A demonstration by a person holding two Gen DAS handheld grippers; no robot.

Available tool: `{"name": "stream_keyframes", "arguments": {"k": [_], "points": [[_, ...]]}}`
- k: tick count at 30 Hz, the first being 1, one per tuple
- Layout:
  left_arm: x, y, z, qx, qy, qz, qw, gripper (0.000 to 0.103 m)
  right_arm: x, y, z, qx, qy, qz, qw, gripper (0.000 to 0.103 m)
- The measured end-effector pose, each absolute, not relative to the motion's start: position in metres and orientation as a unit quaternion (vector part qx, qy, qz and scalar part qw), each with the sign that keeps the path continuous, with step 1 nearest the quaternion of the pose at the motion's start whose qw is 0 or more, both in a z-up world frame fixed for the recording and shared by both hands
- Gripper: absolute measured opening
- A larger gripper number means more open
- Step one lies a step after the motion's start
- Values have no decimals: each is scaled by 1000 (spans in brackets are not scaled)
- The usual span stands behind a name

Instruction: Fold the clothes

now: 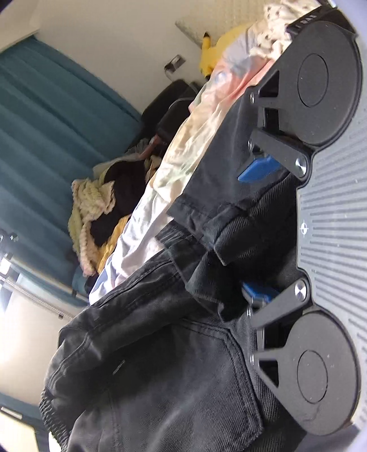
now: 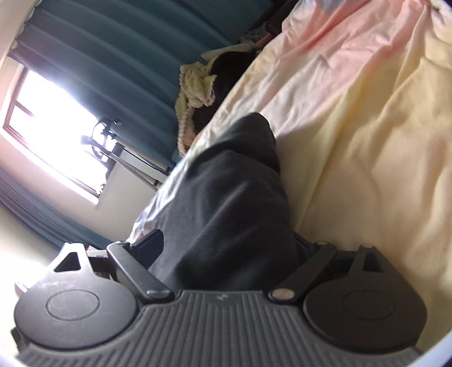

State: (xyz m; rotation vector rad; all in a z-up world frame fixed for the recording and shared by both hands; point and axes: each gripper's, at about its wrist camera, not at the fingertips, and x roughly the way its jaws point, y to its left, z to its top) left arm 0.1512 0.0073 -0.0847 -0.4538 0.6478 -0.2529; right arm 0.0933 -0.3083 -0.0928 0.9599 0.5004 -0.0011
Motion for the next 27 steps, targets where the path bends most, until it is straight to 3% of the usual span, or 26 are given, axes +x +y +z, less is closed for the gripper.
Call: {"name": "stream_keyframes", "arguments": {"k": [2,3,4,12,16,20,25,27], "points": [[150,12,-85,-236,313,-113,913,26,94,-306,-93,449,240,-1,861,91],[149,15,-86,-246,313,-113,911,17,94,-305,-94,447,240,0,862,91],[148,16,-84,-253,309,-115,910,13,94,-305,-94,447,239,0,862,91],[85,30,-56,-307,289,-68,904,12,71,-311,-84,487,201,9,850,89],[104,40,-87,-332,346,-47,876,13,71,-308,-86,475,229,7,850,89],[108,30,-83,-302,339,-51,890,14,83,-298,-94,445,260,11,857,88],[107,34,-86,-308,340,-51,887,14,80,-286,-60,422,179,85,884,87],[111,33,-86,-305,341,-53,888,17,86,-285,-61,419,188,72,886,86]]}}
